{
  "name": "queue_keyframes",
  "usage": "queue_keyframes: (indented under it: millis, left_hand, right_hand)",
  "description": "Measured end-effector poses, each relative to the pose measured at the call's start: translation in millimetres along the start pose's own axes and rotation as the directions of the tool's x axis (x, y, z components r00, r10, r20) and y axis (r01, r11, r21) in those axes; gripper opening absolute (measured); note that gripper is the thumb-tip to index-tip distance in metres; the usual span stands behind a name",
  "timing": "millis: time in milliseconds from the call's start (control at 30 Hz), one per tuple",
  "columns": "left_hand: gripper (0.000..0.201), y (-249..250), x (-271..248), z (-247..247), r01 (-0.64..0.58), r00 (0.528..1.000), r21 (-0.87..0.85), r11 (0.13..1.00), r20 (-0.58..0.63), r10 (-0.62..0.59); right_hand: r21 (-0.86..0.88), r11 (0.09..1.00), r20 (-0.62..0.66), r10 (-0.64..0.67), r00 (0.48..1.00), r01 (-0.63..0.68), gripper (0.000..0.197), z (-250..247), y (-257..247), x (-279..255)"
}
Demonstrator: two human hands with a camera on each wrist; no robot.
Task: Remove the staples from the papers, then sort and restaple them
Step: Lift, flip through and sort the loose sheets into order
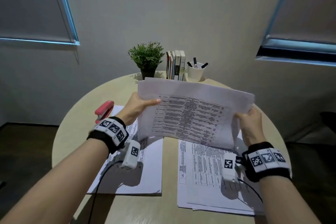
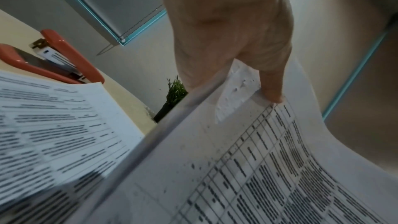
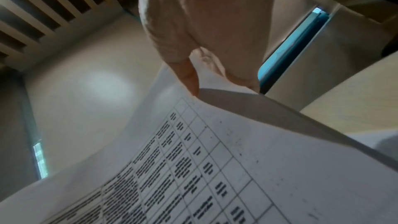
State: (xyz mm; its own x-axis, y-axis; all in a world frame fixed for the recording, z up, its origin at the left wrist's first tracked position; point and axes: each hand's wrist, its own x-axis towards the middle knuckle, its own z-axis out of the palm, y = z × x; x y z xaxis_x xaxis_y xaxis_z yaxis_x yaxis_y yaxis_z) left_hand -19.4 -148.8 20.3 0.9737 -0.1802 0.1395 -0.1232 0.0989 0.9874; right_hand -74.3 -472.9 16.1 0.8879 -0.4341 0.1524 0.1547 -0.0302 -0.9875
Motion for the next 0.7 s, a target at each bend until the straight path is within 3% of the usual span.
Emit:
queue_keyframes:
  millis: [167, 267, 400, 500, 600, 700]
  left_hand:
    - [0.038, 12, 9, -2, -0.082, 0.995, 0.000, 0.997, -0.057, 0.082]
    - [0.053, 22, 11, -9, -0.107, 0.994, -0.058, 0.993, -0.016, 0.107]
    - [0.069, 9, 5, -11, -0.005, 0.999, -0.019, 1.000, 0.044, 0.006]
    - [0.052, 3, 1, -2, -0.008, 1.000, -0.004, 1.000, 0.003, 0.008]
    - [0.039, 14, 4, 1, -0.057, 0.998, -0.014, 0.998, -0.036, 0.057]
    - [0.060, 24, 8, -8, -0.080, 0.997, -0.071, 0.994, -0.012, 0.080]
  right_hand:
    - [0.065, 0.994, 0.002, -0.091, 0.996, 0.091, 0.033, 1, -17, 4]
    - [0.110, 0.989, -0.041, -0.099, 0.994, 0.103, 0.036, -6, -17, 14]
    - [0.072, 0.997, -0.001, -0.009, 1.000, 0.009, 0.044, -11, -1, 7]
    - [0.062, 0.998, 0.004, 0.025, 1.000, -0.025, 0.040, -4, 5, 0]
    - [0.077, 0.997, -0.013, -0.019, 1.000, 0.020, 0.040, -2, -5, 4]
    - [0.101, 0.994, -0.010, -0.043, 0.999, 0.044, 0.042, -5, -17, 10]
